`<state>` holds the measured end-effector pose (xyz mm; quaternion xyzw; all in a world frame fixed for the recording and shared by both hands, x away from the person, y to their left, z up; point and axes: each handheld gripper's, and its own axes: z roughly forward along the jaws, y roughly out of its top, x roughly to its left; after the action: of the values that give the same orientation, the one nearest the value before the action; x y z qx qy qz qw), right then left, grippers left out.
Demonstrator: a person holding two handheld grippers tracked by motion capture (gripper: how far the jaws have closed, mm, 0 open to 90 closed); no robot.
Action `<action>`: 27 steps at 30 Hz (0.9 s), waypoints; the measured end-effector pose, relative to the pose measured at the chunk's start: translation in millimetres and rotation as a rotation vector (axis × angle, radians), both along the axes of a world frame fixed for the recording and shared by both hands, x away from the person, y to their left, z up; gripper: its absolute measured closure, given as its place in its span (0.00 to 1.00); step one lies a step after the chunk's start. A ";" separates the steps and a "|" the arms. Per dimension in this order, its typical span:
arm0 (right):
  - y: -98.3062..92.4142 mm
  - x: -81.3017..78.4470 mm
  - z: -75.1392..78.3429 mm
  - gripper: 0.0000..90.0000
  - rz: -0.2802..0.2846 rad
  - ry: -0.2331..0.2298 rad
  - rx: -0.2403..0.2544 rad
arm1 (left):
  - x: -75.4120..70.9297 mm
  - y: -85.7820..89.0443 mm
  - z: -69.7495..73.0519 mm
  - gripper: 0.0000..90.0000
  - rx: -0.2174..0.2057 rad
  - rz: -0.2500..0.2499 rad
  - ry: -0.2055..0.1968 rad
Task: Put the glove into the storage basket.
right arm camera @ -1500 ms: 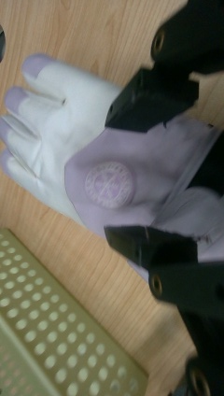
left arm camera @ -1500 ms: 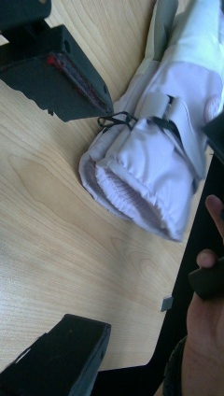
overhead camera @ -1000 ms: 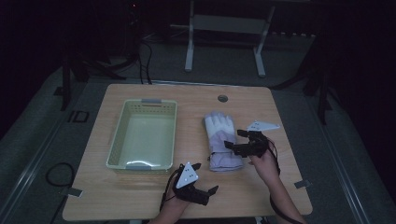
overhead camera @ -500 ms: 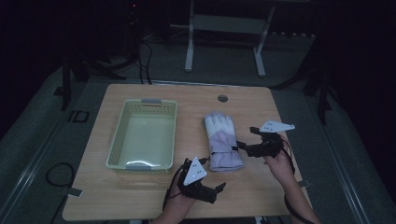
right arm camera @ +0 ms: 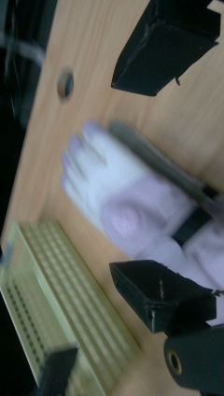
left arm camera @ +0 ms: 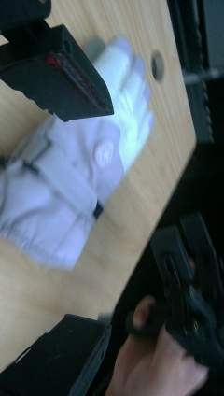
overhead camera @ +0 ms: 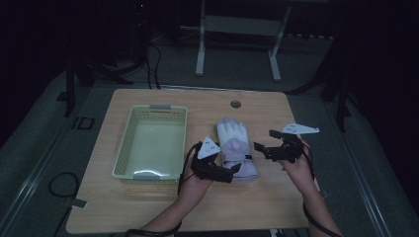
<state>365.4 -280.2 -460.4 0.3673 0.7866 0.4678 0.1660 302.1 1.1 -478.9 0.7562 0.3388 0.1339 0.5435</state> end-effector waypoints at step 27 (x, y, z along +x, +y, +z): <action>25.9 29.1 -51.9 0.40 0.006 0.112 -0.108 | 79.0 -21.2 -49.1 0.22 0.167 0.198 0.322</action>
<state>394.6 -254.3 -512.3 0.3810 0.8199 0.4039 0.1399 381.1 -20.1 -528.0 0.7731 0.4819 0.0915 0.4020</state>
